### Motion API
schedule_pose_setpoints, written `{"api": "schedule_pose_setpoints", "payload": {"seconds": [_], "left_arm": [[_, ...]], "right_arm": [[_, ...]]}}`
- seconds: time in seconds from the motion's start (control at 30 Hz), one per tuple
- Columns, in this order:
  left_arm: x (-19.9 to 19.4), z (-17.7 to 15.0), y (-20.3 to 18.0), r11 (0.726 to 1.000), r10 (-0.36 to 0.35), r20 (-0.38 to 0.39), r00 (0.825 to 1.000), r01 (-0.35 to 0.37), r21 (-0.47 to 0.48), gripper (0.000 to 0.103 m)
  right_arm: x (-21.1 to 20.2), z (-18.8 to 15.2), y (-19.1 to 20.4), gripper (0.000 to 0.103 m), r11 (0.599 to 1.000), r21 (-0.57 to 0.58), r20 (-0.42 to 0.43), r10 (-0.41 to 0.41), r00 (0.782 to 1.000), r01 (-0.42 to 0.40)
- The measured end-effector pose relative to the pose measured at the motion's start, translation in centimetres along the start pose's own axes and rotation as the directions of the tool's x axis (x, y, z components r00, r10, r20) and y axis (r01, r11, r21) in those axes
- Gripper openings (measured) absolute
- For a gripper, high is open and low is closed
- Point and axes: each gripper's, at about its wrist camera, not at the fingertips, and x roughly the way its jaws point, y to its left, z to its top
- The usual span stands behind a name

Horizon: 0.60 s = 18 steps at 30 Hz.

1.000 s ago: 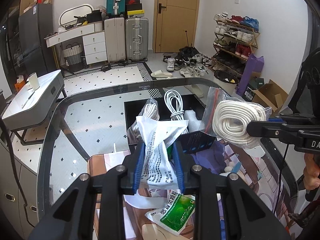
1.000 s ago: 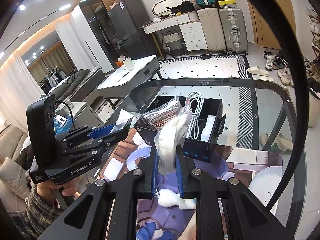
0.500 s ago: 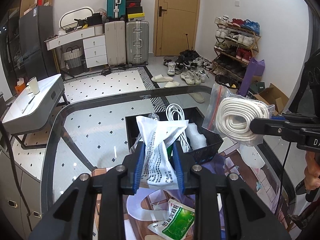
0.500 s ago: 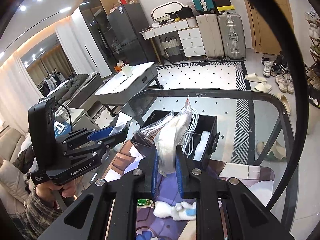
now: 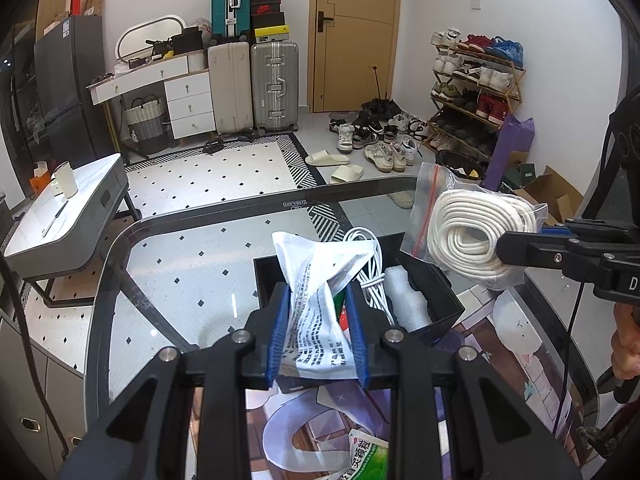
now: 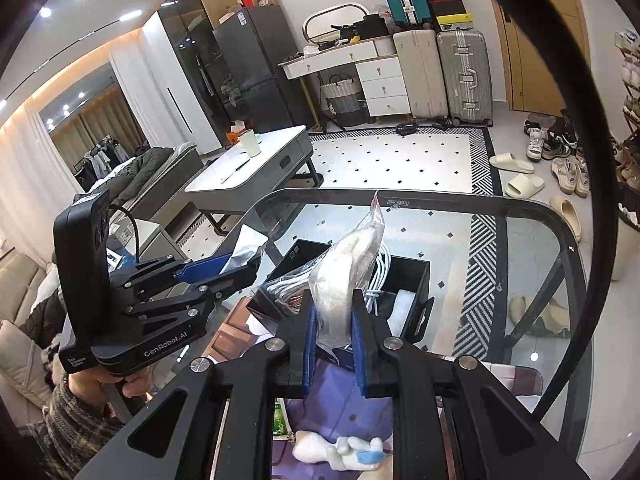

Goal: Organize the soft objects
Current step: 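Carry the sachet with the left tool while the right carries the rope bag to the box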

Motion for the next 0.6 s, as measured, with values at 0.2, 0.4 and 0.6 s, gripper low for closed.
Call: {"api": "schedule_pose_setpoints", "payload": {"seconds": [0.2, 0.4, 0.6], "left_arm": [[1.4, 0.6, 0.5, 1.000, -0.005, -0.014, 1.000, 0.005, -0.003, 0.026], [3.2, 1.0, 0.8, 1.000, -0.012, -0.031, 0.999, 0.011, -0.016, 0.026], [5.3, 0.9, 0.8, 0.999, -0.027, -0.053, 0.998, 0.026, -0.023, 0.026]], "right_arm": [[1.3, 0.5, -0.8, 0.015, 1.000, 0.006, -0.014, -0.013, 1.000, 0.013], [2.5, 0.7, -1.1, 0.015, 0.999, 0.002, -0.024, -0.034, 0.999, 0.034], [4.3, 0.6, -0.9, 0.015, 0.997, -0.026, -0.056, -0.071, 0.996, 0.069]]}}
